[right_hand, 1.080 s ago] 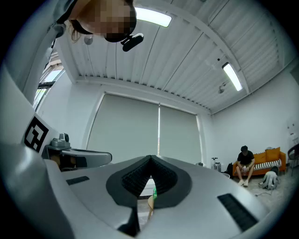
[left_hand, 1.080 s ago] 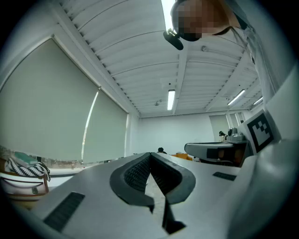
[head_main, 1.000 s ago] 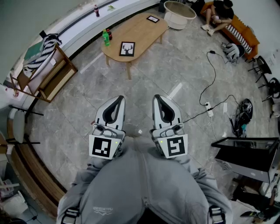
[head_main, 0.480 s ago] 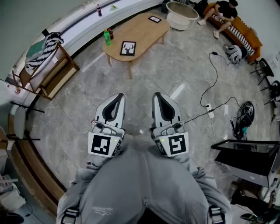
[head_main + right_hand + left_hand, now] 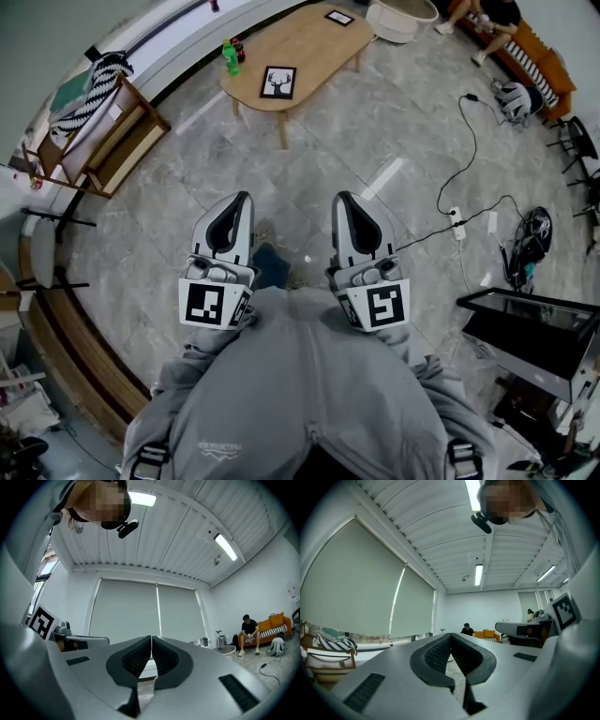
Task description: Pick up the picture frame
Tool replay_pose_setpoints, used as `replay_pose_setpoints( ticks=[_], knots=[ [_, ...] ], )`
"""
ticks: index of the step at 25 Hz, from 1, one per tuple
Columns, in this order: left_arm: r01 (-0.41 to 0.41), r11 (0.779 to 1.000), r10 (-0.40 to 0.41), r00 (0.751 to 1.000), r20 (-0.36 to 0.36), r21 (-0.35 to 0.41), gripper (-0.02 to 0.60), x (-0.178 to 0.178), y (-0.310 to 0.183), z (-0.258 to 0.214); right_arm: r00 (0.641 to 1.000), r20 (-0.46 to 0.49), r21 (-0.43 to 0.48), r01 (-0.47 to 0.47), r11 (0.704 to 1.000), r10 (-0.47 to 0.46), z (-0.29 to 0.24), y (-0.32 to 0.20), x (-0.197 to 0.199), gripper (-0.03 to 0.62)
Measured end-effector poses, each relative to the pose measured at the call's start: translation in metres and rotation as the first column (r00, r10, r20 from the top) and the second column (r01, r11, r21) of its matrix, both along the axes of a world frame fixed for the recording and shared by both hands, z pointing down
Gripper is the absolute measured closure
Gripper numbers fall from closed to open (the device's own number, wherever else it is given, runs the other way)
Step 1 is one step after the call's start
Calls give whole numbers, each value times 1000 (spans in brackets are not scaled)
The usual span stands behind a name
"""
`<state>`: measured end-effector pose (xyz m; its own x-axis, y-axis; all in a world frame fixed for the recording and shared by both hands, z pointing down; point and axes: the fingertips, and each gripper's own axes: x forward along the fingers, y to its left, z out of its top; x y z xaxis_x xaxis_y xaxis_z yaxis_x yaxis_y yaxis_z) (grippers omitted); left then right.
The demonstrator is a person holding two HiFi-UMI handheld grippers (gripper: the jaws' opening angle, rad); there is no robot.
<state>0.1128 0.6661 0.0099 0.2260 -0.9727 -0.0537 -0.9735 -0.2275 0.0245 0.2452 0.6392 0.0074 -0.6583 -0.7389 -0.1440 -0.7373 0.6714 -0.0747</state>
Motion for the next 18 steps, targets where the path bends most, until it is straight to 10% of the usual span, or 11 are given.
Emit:
replay_pose_setpoints(
  ticks=[18],
  knots=[
    [-138,990,138,990,-39,4,565,-164,-244,16,998,-53,-40,-26,999,24,20,-218,-177,565]
  ],
)
